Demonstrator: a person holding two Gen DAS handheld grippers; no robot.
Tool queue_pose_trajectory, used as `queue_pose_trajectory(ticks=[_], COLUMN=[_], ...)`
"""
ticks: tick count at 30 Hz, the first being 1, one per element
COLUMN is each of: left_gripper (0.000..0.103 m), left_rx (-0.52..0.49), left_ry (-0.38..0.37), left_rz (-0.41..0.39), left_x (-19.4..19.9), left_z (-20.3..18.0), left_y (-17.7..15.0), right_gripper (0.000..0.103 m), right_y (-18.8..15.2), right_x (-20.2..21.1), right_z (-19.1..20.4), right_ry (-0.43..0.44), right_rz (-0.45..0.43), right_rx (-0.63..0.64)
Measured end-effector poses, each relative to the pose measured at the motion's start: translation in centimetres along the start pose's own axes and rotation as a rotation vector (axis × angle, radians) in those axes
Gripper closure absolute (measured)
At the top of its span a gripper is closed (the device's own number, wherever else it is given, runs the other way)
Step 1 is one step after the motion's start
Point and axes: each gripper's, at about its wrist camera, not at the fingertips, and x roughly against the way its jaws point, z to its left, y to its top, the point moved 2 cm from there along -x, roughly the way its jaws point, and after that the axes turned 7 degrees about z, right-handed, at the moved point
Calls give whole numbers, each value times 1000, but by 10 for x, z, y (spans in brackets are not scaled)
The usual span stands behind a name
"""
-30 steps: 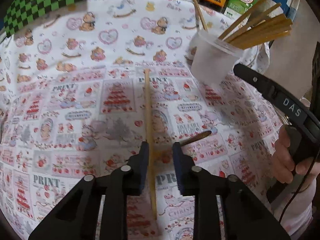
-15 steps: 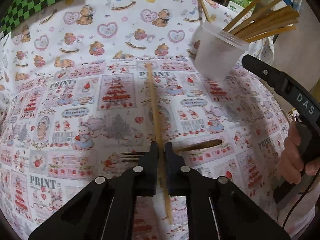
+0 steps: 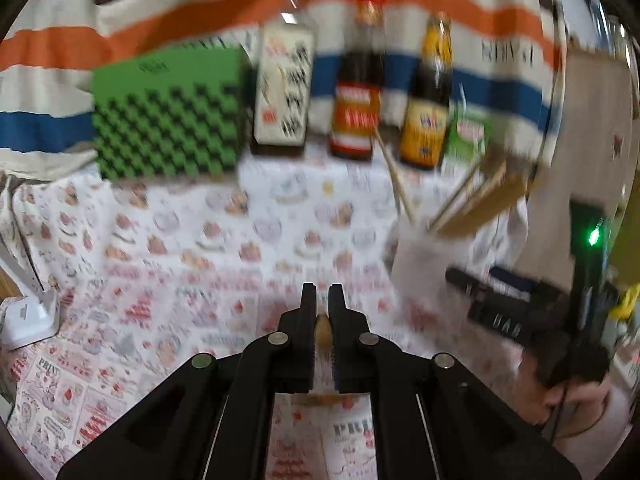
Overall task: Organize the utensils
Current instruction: 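Lift the chopstick upright with the left tool while the right tool moves down to the metal fork, then close the right tool on the metal fork lying on the cloth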
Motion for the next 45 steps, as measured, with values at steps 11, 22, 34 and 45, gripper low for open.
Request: queue_pose_trajectory(ticks=[11,22,34,45], left_gripper=[98,98,98,98], left_rx=[3,45,128,150], left_ry=[227,208,247,230], left_rz=[-193,-189,-156,-148], left_x=[34,37,33,33], left_z=[23,33,54,58], left_y=[13,14,16,17], right_gripper=[41,58,87,100], right_y=[-31,-61,-67,-45], right_x=[-9,-30,-37,-45], right_z=[71,107,113,61], right_ry=[277,270,263,225], right_rz=[200,349,381,456], right_rx=[317,467,474,186])
